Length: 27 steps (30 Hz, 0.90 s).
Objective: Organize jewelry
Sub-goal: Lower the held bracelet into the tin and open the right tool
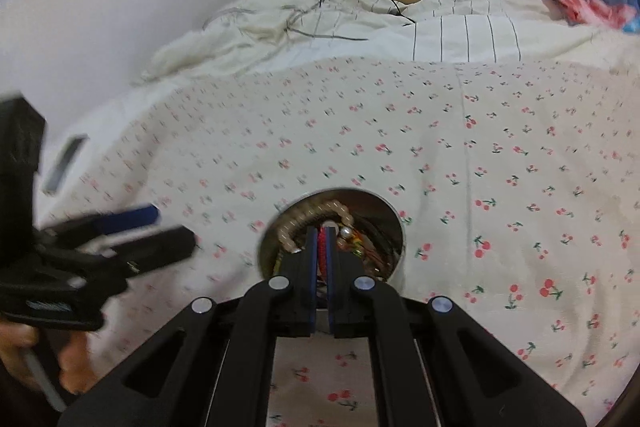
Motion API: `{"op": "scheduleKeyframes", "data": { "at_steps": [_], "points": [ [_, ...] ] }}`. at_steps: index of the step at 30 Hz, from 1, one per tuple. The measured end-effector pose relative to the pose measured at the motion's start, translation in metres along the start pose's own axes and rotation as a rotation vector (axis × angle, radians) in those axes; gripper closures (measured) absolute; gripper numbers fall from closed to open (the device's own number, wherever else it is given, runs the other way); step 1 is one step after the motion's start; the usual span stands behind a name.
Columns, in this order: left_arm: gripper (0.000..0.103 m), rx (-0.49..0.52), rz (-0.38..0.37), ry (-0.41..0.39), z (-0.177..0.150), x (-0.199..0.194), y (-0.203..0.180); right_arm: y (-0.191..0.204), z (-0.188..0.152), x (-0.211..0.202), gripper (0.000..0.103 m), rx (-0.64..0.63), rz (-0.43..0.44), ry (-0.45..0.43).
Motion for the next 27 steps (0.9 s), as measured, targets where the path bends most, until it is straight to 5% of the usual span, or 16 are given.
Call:
{"op": "scheduleKeyframes", "data": {
  "at_steps": [2,4,5,6,14,27],
  "points": [
    [0.014,0.001,0.004,0.001,0.0,0.0,0.0,0.001,-0.003,0.004,0.098,-0.026,-0.034,0.008],
    [0.013,-0.002,0.009,0.001,0.0,0.0,0.001,0.002,-0.006,0.007,0.08,-0.057,-0.072,0.026],
    [0.013,-0.005,0.01,0.002,0.0,0.0,0.002,0.002,-0.006,0.008,0.061,-0.059,-0.076,0.026],
    [0.013,-0.008,0.009,0.004,-0.001,0.0,0.003,0.001,-0.007,0.006,0.057,-0.057,-0.08,0.018],
    [0.012,-0.013,0.011,0.007,-0.002,0.0,0.004,-0.002,-0.003,-0.011,0.056,-0.06,-0.087,-0.041],
    [0.012,0.046,0.047,0.002,-0.003,-0.001,-0.007,-0.01,-0.014,0.006,0.046,-0.07,-0.173,0.018]
  ]
}}
Point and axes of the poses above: each gripper's, at about its wrist camera, not at the fingertips, and x roughly the way its jaws point, y to its left, z to its top, the point moved 2 cm from there along x, roughly the way its jaws point, and after that the axes turned 8 degrees about x, right-handed, at the moved point
